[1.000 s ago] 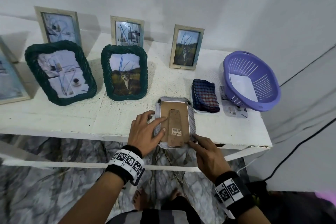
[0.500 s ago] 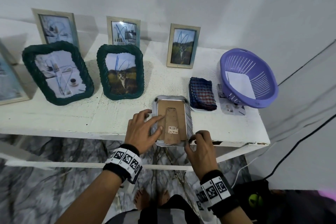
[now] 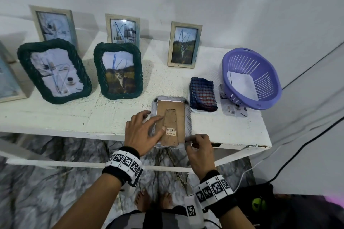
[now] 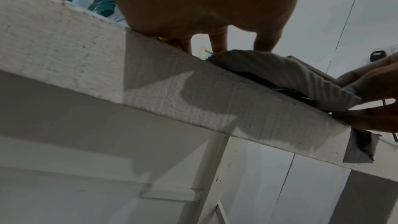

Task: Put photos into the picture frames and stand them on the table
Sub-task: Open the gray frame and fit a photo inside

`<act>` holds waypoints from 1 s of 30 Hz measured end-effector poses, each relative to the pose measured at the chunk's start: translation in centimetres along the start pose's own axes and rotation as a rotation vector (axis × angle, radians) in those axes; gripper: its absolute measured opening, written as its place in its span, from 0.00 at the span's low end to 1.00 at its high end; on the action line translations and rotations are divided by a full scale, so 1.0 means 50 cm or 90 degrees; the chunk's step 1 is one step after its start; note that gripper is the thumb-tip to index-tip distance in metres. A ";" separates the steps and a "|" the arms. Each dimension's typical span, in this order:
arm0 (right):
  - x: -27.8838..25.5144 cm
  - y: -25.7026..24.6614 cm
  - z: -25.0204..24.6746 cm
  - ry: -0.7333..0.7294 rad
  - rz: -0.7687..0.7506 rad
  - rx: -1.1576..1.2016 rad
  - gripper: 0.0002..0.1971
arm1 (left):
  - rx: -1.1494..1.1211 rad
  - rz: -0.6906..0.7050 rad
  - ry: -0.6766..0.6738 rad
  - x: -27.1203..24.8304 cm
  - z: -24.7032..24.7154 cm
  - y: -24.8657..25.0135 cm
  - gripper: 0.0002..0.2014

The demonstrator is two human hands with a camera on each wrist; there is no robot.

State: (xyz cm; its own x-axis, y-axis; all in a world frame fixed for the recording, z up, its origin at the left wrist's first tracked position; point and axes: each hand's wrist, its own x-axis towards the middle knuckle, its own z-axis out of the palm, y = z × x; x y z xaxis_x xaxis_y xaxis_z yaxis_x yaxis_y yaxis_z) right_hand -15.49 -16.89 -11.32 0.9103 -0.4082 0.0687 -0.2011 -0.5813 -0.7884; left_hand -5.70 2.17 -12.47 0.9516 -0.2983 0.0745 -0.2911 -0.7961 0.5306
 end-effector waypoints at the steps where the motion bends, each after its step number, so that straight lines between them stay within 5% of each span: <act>1: -0.001 0.002 -0.003 0.007 -0.008 0.000 0.06 | 0.013 -0.006 -0.001 -0.001 0.001 0.003 0.30; 5: -0.004 0.009 -0.007 0.007 -0.079 -0.017 0.04 | 0.043 -0.020 0.007 -0.006 0.003 0.015 0.35; 21: 0.001 0.022 -0.010 -0.044 -0.102 -0.006 0.06 | 0.019 -0.032 0.033 -0.009 0.008 0.020 0.35; 26: 0.002 -0.001 -0.028 -0.088 -0.216 -0.181 0.20 | 0.025 -0.007 0.036 -0.020 0.014 0.010 0.33; 30: 0.017 -0.011 -0.029 -0.155 -0.326 -0.297 0.20 | -0.067 0.000 0.006 -0.027 0.000 0.008 0.26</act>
State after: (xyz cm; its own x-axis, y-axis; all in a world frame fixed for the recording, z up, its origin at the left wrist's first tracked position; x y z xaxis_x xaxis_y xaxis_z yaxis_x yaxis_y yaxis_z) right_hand -15.13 -17.93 -9.95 0.9751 0.1309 0.1790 0.1873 -0.9184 -0.3484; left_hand -7.10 2.24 -12.35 0.9526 -0.2931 0.0818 -0.2794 -0.7360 0.6167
